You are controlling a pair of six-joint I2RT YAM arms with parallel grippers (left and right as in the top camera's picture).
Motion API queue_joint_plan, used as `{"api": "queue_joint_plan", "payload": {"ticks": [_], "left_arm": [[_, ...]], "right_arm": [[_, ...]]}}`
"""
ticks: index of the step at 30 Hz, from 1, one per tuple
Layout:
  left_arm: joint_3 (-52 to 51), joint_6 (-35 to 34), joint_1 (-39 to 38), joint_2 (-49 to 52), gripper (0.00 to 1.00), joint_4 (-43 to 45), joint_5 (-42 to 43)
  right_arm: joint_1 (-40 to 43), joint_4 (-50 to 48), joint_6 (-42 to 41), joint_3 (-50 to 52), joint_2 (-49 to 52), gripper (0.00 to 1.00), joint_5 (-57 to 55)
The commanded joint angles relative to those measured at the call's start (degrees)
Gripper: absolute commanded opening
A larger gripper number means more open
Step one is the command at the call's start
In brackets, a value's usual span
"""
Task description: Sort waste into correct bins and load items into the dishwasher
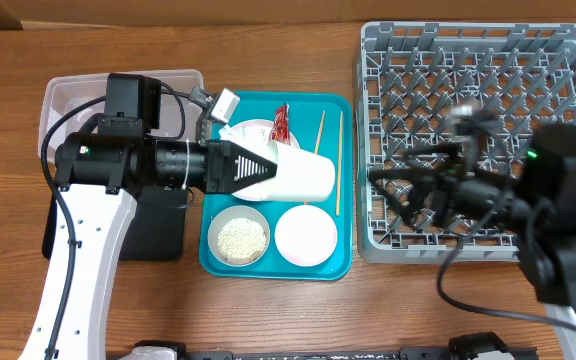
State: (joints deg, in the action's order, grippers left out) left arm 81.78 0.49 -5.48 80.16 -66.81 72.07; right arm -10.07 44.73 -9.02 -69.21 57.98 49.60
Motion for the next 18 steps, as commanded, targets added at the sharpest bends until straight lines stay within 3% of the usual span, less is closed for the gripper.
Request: {"api": "queue_joint_plan", "payload": {"ticks": [1, 8, 12, 14, 15, 18], "left_arm": [[0.0, 6.3, -0.6, 0.1, 0.04, -0.5, 13.6], [0.0, 6.4, -2.1, 0.1, 0.04, -0.9, 10.2], [0.0, 6.4, -2.1, 0.1, 0.04, -1.6, 8.9], [0.0, 6.4, -2.1, 0.1, 0.04, -1.5, 8.9], [0.0, 6.4, -2.1, 0.1, 0.04, -1.5, 8.9], [0.0, 6.4, -2.1, 0.1, 0.13, -1.5, 8.5]], "right_arm": [[-5.8, -3.8, 1.2, -1.3, 3.2, 1.0, 9.3], [-14.1, -13.7, -1.2, -1.3, 6.5, 0.92, 9.1], [-14.3, -14.9, -1.6, -1.3, 6.3, 0.76, 9.2], [-14.3, -14.7, -1.7, -1.3, 6.3, 0.62, 9.2], [-14.3, -14.6, -1.7, -1.3, 6.3, 0.59, 9.2], [-14.3, -14.0, -1.7, -1.3, 6.3, 0.64, 9.2]]}}
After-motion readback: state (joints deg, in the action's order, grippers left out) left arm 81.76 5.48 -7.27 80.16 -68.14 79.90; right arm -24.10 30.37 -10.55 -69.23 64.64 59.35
